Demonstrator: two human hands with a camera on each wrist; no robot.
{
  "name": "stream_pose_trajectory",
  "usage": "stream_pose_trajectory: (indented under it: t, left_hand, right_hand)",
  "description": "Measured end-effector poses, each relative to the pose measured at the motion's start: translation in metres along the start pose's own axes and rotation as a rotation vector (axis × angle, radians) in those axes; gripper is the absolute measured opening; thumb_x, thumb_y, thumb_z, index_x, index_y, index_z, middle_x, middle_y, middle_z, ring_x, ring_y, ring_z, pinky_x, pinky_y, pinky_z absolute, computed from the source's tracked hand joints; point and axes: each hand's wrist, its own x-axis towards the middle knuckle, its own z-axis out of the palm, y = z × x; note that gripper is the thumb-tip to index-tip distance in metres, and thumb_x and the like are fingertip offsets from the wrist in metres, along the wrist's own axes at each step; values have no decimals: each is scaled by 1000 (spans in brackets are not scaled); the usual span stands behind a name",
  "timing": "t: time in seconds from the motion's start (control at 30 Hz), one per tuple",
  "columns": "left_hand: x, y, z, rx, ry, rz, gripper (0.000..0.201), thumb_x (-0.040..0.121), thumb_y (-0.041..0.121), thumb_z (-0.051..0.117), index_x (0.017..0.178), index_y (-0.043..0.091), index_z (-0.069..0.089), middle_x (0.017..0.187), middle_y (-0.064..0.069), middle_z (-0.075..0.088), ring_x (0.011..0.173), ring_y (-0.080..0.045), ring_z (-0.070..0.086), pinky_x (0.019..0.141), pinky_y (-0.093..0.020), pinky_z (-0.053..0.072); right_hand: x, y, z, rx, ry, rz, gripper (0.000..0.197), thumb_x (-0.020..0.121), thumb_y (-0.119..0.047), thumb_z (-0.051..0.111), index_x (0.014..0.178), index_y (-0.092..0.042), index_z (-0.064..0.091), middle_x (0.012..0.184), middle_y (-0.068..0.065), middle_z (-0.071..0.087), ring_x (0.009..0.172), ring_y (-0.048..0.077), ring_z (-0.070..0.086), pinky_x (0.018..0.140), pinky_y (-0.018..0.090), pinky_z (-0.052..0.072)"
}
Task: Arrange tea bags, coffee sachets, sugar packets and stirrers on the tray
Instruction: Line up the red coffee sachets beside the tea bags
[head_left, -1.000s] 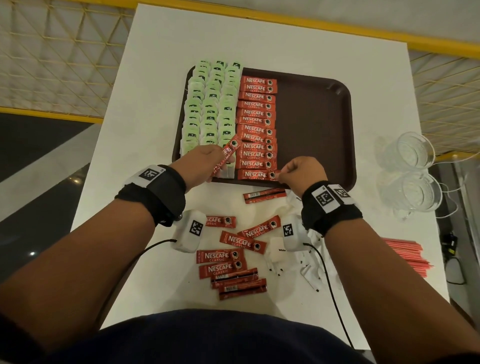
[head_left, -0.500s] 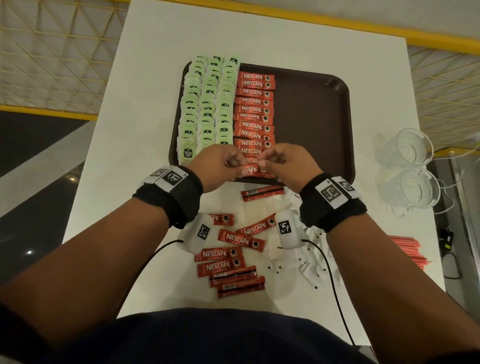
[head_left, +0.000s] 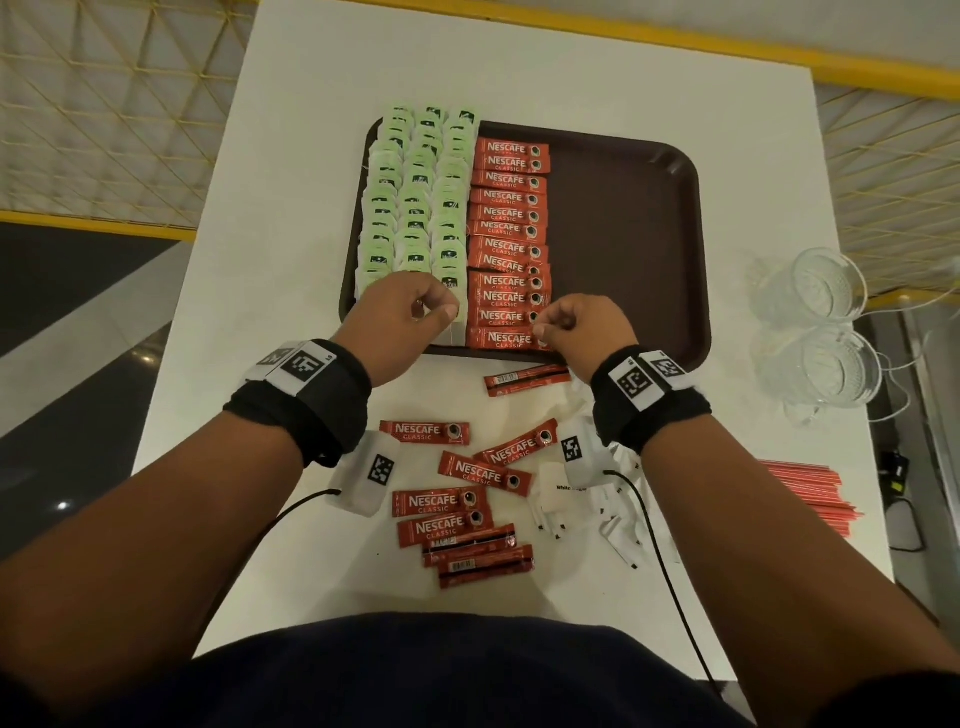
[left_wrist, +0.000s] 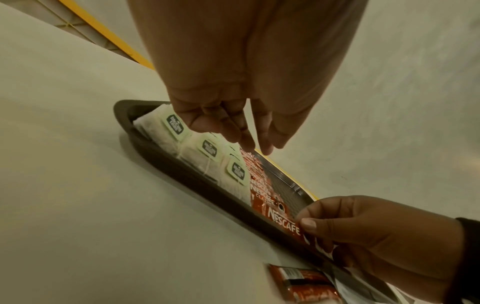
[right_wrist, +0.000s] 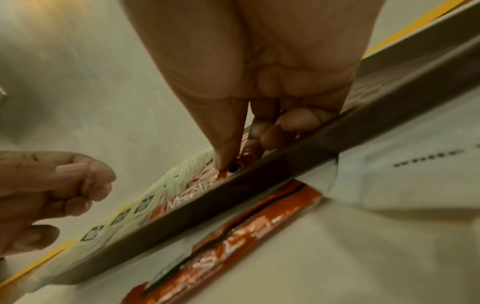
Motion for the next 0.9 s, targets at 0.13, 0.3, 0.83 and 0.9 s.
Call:
stream_pose_trajectory:
  t: [0.13, 0.3, 0.83, 0.9]
  left_hand:
    - [-9, -5, -2, 34, -43, -10, 15, 98, 28, 56, 98, 17, 66, 91, 11, 62, 79, 0, 52, 68, -16, 38]
    - [-29, -13, -6, 116, -188, 15, 9, 95, 29, 59, 94, 22, 65, 93, 10, 62, 85, -8, 58, 71, -18, 42]
    - [-49, -23, 18, 734, -513, 90, 18, 93, 28, 59, 109, 22, 61, 109, -3, 63, 98, -26, 59, 82, -36, 47]
    - [-49, -24, 18, 731, -518, 86, 15, 94, 28, 57, 106, 20, 60, 107, -4, 62, 97, -27, 57, 82, -37, 47]
  right_hand:
    - [-9, -2, -2, 55, 86, 4, 7, 88, -29, 69, 91, -24, 65, 91, -5, 65, 86, 11, 61, 83, 34, 54]
    - [-35, -18, -11, -51, -77, -56, 7, 91, -23, 66, 93, -29, 64, 100, -6, 66, 92, 13, 62, 92, 38, 53]
    - [-65, -30, 36, -713, -89, -213, 18, 88, -4, 59, 105, -10, 61, 105, 8, 56, 96, 25, 56, 82, 36, 52]
    - [-64, -31, 35, -718, -77, -216, 17, 87, -5, 60, 104, -11, 61, 104, 8, 55, 94, 24, 54, 82, 36, 52]
